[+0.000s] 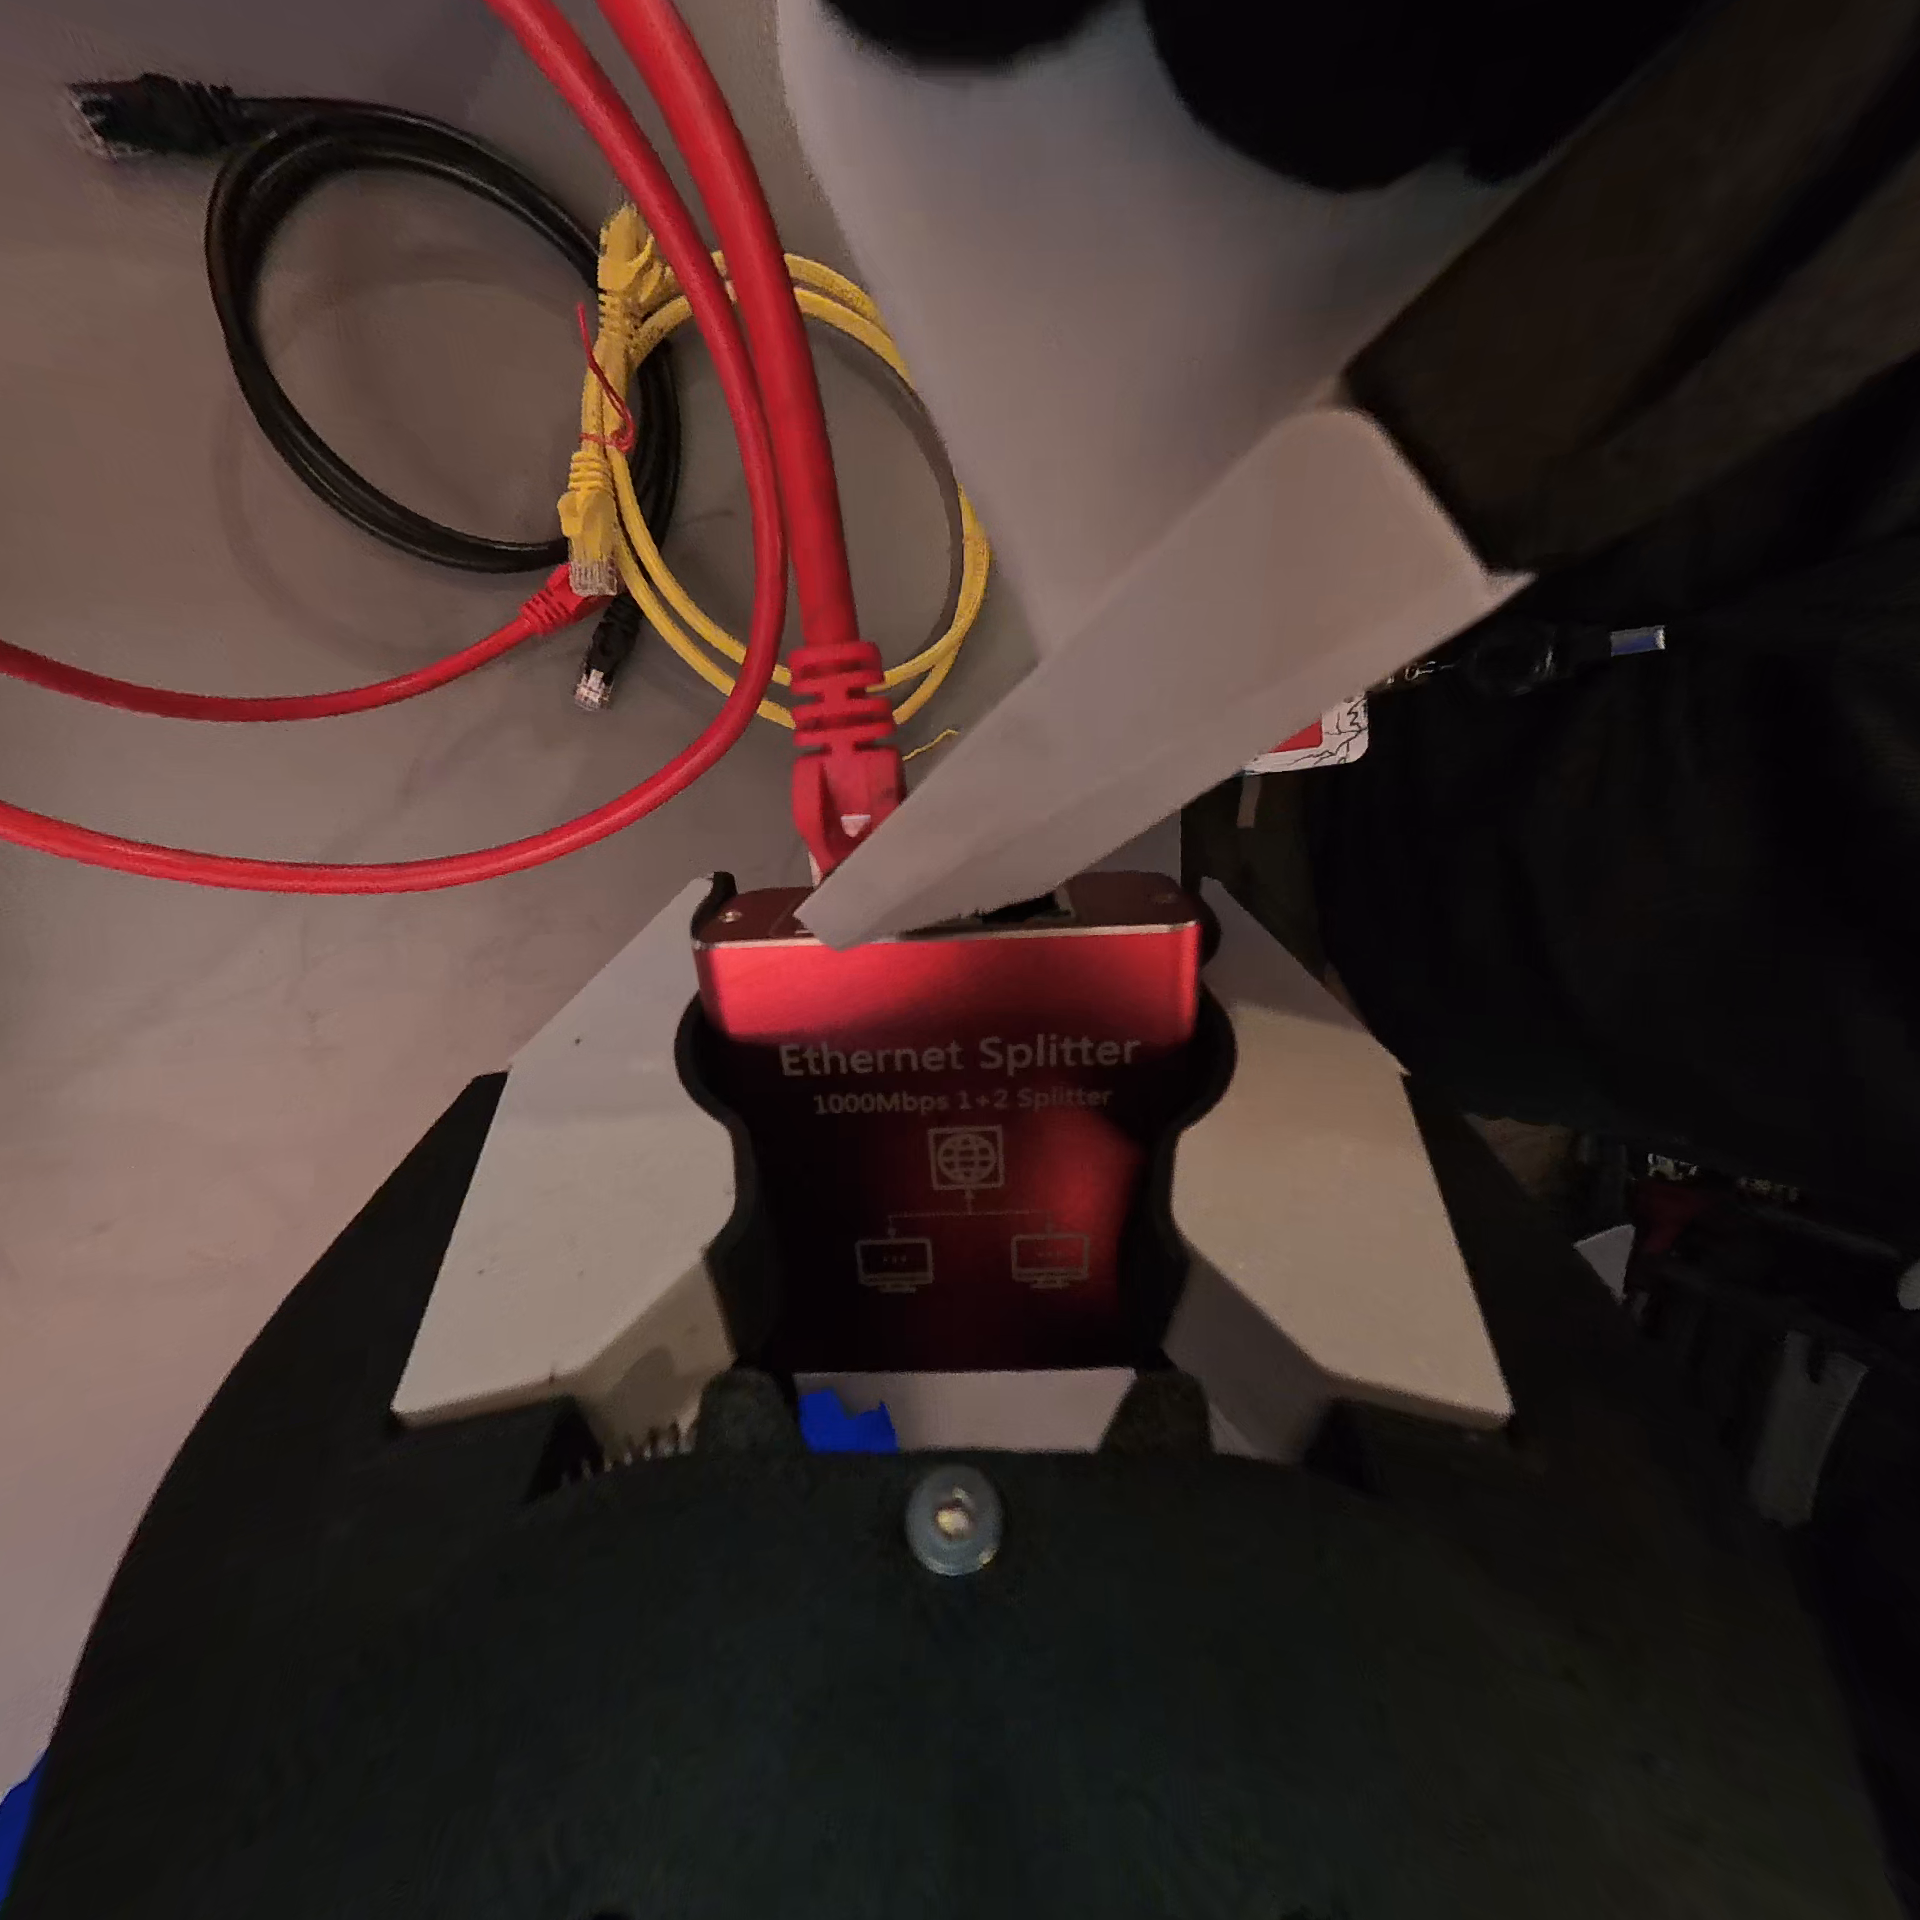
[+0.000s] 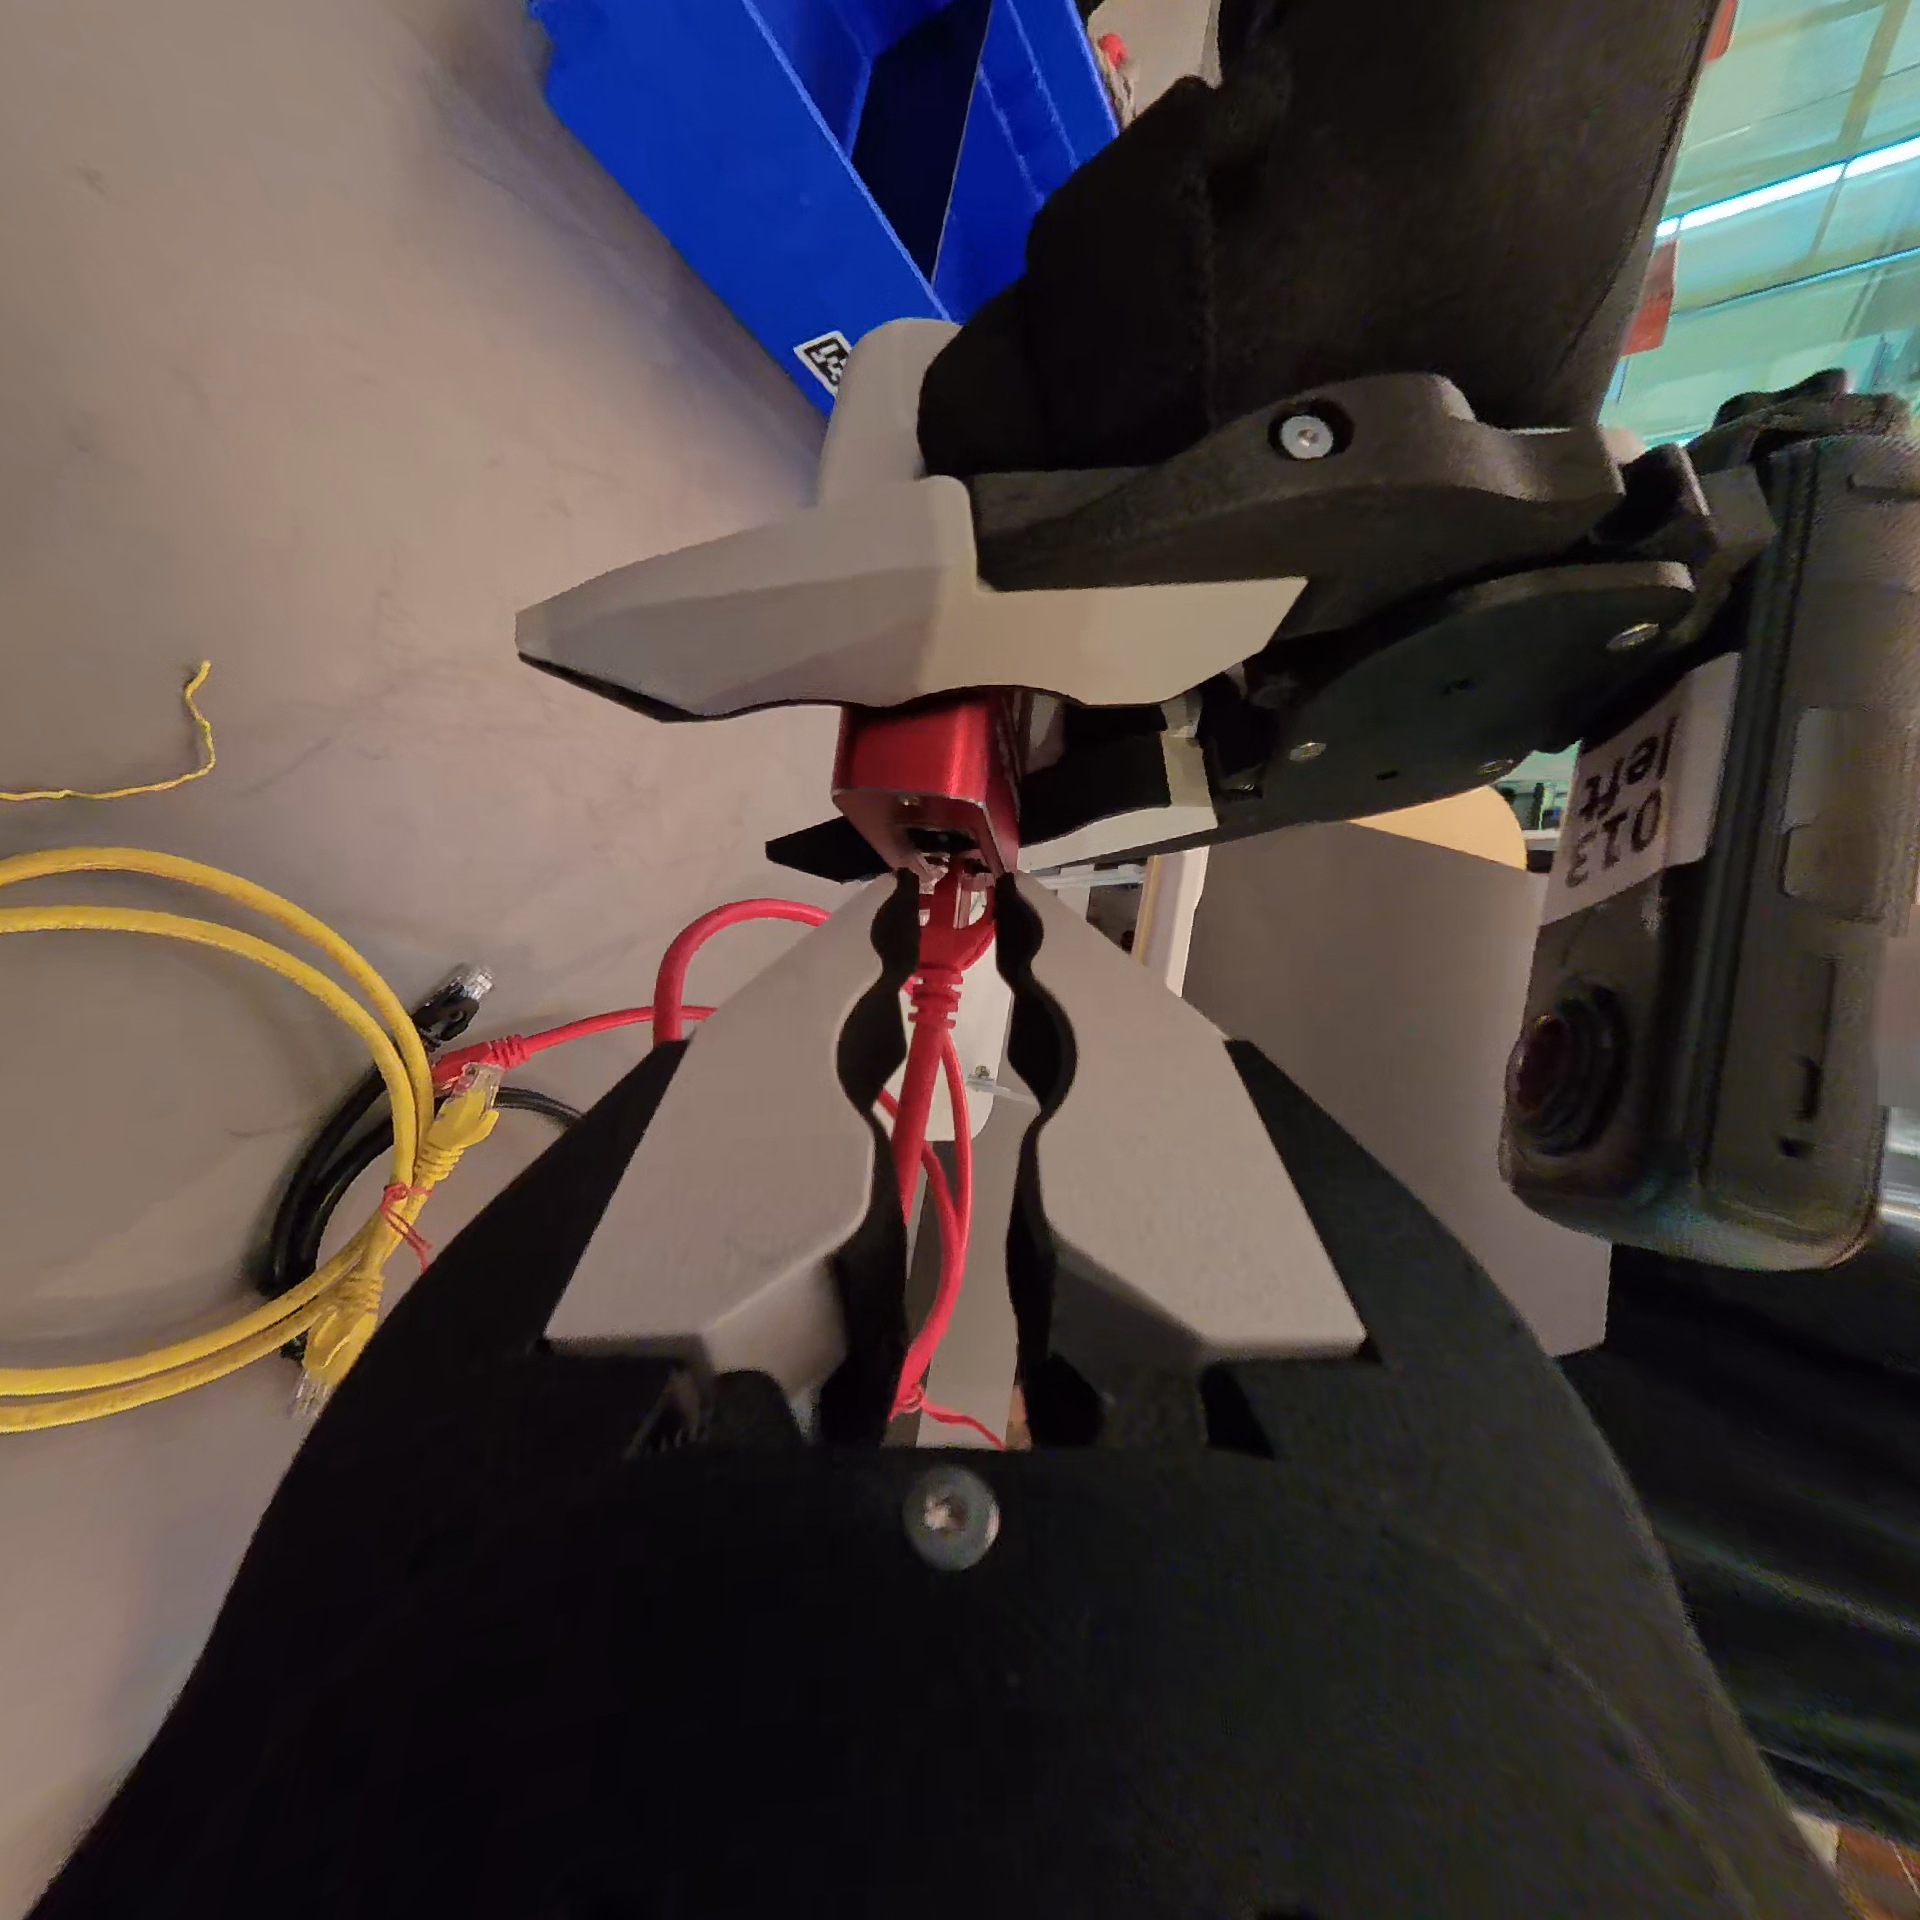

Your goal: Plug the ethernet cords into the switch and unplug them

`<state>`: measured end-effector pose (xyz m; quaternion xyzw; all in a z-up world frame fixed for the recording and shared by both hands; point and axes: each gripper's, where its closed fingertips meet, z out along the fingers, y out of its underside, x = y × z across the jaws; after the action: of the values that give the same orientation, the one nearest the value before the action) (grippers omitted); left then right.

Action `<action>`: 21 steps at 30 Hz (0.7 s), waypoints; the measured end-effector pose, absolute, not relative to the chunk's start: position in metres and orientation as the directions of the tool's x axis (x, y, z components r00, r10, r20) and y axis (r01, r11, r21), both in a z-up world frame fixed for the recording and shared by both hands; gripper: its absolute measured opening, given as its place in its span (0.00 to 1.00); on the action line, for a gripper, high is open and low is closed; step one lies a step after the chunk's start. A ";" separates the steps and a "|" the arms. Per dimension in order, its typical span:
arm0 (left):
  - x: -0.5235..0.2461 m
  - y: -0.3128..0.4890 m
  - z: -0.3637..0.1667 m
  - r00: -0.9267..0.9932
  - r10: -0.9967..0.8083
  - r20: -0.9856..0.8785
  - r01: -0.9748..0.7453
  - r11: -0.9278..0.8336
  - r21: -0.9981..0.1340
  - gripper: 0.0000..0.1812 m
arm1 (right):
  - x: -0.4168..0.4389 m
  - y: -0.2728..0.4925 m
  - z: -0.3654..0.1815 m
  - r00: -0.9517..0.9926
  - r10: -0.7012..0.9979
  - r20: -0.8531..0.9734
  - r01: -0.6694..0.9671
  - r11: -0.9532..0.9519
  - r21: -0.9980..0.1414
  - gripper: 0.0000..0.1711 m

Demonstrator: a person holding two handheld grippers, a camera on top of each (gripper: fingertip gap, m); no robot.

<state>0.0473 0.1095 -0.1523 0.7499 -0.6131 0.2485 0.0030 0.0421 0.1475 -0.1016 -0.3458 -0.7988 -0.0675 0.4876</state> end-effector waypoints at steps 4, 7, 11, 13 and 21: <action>0.050 0.108 -0.152 0.118 -0.915 0.385 -0.918 -0.248 -0.308 0.45 | 0.045 0.147 -0.101 -0.277 0.506 0.817 0.638 0.732 -0.237 0.07; 0.051 0.106 -0.153 0.115 -0.909 0.400 -0.918 -0.252 -0.307 0.45 | 0.046 0.146 -0.104 -0.279 0.517 0.809 0.651 0.722 -0.237 0.07; 0.053 0.105 -0.149 0.105 -0.901 0.422 -0.907 -0.261 -0.331 0.45 | 0.048 0.146 -0.101 -0.240 0.544 0.804 0.659 0.700 -0.277 0.07; 0.058 0.105 -0.141 0.091 -0.893 0.441 -0.882 -0.278 -0.380 0.45 | 0.050 0.146 -0.095 -0.211 0.557 0.803 0.651 0.693 -0.309 0.06; 0.065 0.105 -0.135 0.078 -0.880 0.468 -0.845 -0.307 -0.438 0.45 | 0.054 0.146 -0.091 -0.174 0.529 0.830 0.680 0.675 -0.287 0.06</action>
<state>0.0651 0.1050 -0.1346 0.7336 -0.5879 0.3399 -0.0260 0.0538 0.1458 -0.0906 -0.3964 -0.7626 -0.0745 0.5058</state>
